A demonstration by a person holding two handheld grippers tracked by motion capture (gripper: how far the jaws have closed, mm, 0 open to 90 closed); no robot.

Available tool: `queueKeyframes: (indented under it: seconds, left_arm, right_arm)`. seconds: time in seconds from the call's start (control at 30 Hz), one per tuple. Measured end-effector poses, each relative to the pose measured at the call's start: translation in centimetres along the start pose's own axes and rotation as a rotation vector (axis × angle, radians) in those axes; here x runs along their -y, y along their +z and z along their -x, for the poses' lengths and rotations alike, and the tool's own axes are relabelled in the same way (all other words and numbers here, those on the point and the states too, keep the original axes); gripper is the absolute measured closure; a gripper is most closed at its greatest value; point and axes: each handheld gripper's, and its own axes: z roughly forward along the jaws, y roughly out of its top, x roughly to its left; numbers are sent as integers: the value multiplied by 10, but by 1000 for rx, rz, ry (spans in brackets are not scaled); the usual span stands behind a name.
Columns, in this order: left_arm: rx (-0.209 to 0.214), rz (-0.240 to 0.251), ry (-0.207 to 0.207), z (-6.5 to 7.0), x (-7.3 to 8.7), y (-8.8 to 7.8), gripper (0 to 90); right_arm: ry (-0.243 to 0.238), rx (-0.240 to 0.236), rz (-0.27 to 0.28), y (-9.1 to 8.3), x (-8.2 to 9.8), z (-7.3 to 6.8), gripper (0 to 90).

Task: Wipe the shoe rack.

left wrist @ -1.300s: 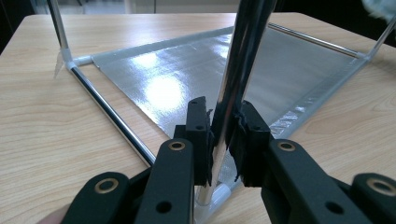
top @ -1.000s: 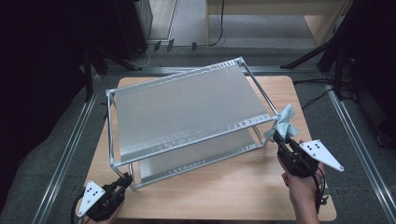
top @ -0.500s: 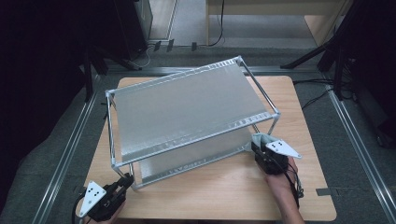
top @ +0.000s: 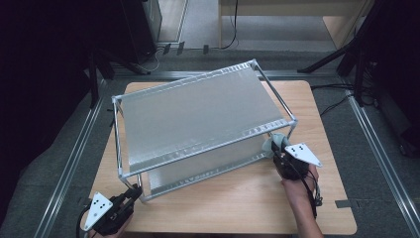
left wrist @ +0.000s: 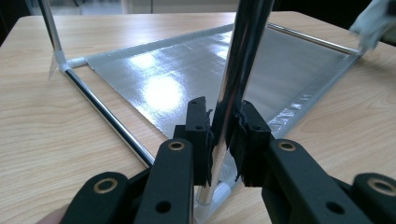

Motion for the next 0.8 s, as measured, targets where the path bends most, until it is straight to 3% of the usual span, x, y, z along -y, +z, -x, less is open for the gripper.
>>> queueKeyframes:
  seconds: [0.03, 0.07, 0.1, 0.2, 0.27, 0.3, 0.4, 0.53, 0.57, 0.6, 0.63, 0.67, 0.7, 0.8]
  left_arm:
    - [8, -1, -7, 0, 0, 0, 762]
    - [8, -1, -7, 0, 0, 0, 737]
    - [17, 0, -9, 1, 0, 1, 723]
    - [11, 7, -8, 2, 0, 2, 709]
    - [2, 11, -7, 3, -1, 4, 711]
    - [-4, 6, 0, 3, -1, 5, 727]
    - [-15, 9, 9, 3, -1, 6, 762]
    - [-17, 7, 25, 2, -1, 7, 794]
    - [-17, 5, 27, 3, -1, 7, 795]
    - [-17, 5, 27, 3, -1, 7, 796]
    - [-18, 4, 29, 3, -1, 7, 797]
    - [-18, 4, 29, 3, -1, 7, 797]
    - [-16, 3, 30, 3, -1, 6, 798]
    - [-13, 2, 32, 3, -1, 5, 799]
  right_arm:
    - [12, -10, -41, 6, 4, 1, 772]
    - [12, -10, -41, 6, 4, 1, 772]
    - [1, -37, -93, 14, 9, 0, 764]
    - [-19, -49, -115, 20, 12, -2, 735]
    - [-25, -51, -150, 27, 14, -4, 633]
    - [-38, -28, -171, 30, 16, -5, 548]
    - [-39, -26, -205, 34, 19, -5, 508]
    - [-65, -19, -243, 40, 24, -7, 556]
    - [-111, -8, -250, 43, 28, -9, 609]
    - [-111, -8, -250, 43, 28, -9, 609]
    - [-116, 5, -252, 43, 27, -9, 687]
    - [-116, 5, -252, 43, 27, -9, 687]
    - [-124, 15, -251, 42, 28, -8, 747]
    - [-135, 20, -254, 40, 28, -7, 768]
